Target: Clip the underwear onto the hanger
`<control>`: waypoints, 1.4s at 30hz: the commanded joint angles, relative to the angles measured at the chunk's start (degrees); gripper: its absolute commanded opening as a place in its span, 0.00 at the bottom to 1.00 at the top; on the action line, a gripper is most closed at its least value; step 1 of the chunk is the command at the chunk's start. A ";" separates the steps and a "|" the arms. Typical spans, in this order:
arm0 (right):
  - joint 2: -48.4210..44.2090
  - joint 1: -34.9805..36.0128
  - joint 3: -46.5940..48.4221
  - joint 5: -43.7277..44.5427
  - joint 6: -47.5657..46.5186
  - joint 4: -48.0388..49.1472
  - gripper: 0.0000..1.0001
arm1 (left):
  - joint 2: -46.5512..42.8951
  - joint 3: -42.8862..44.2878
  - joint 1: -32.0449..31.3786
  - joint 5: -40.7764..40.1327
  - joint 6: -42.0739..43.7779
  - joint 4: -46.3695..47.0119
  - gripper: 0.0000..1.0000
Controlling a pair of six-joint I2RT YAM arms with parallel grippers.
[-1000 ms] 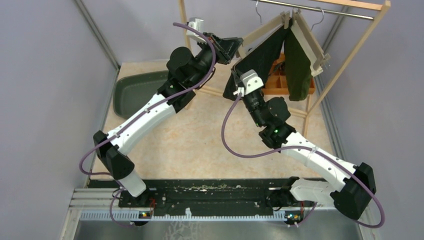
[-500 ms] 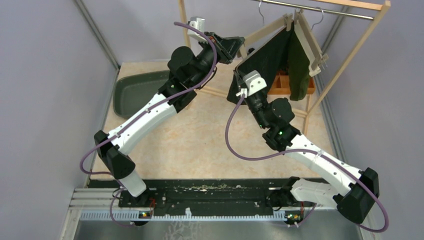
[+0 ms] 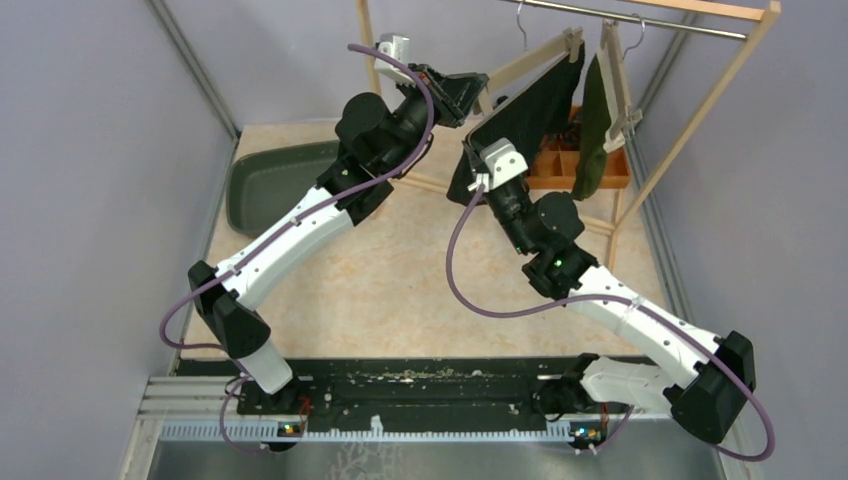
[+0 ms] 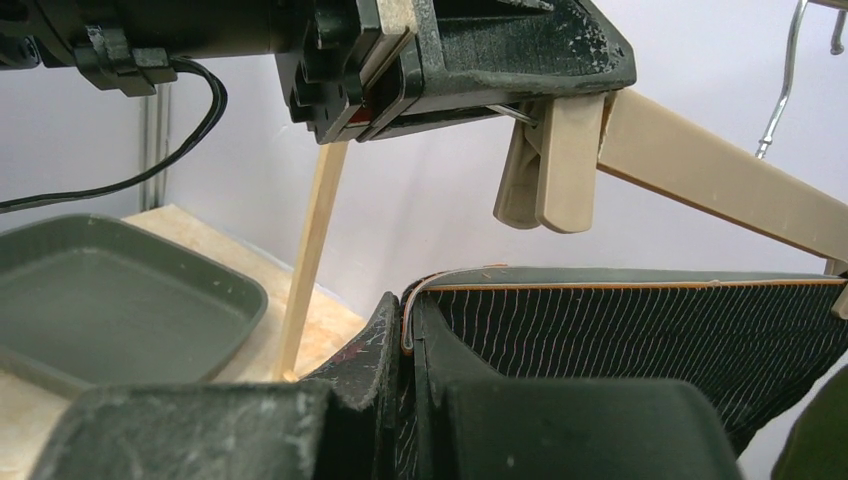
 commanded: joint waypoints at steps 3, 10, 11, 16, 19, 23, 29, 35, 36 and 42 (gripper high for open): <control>0.96 1.87 4.43 -7.41 2.70 1.56 0.00 | 0.46 0.48 -0.68 -1.12 0.82 0.60 0.00; 1.16 1.87 4.96 -8.11 3.09 1.34 0.00 | 0.45 -0.07 -0.66 -1.36 1.01 0.42 0.00; 1.27 1.87 5.06 -8.18 3.16 1.33 0.00 | 0.52 -0.15 -0.65 -1.38 1.03 0.42 0.00; 1.58 1.90 5.49 -8.43 3.24 1.39 0.00 | 0.74 -0.32 -0.70 -1.69 1.36 0.38 0.00; 1.60 1.88 5.83 -8.56 3.18 1.29 0.00 | 0.74 -0.52 -0.69 -1.74 1.53 0.33 0.00; 1.69 1.88 6.18 -8.77 3.17 1.48 0.00 | 1.13 -0.53 -0.68 -1.70 1.83 0.21 0.00; 2.30 1.87 7.25 -9.09 3.09 1.13 0.00 | 1.51 -0.75 -0.69 -1.76 1.96 0.07 0.00; 2.81 1.90 7.98 -9.44 3.00 1.11 0.00 | 1.67 -0.83 -0.69 -2.09 2.61 -0.09 0.00; 2.84 1.88 8.01 -9.47 3.00 1.20 0.00 | 1.64 -0.83 -0.70 -2.07 2.63 -0.10 0.00; 3.13 1.87 8.71 -9.81 3.00 1.14 0.00 | 1.95 -0.79 -0.63 -2.21 3.12 -0.43 0.00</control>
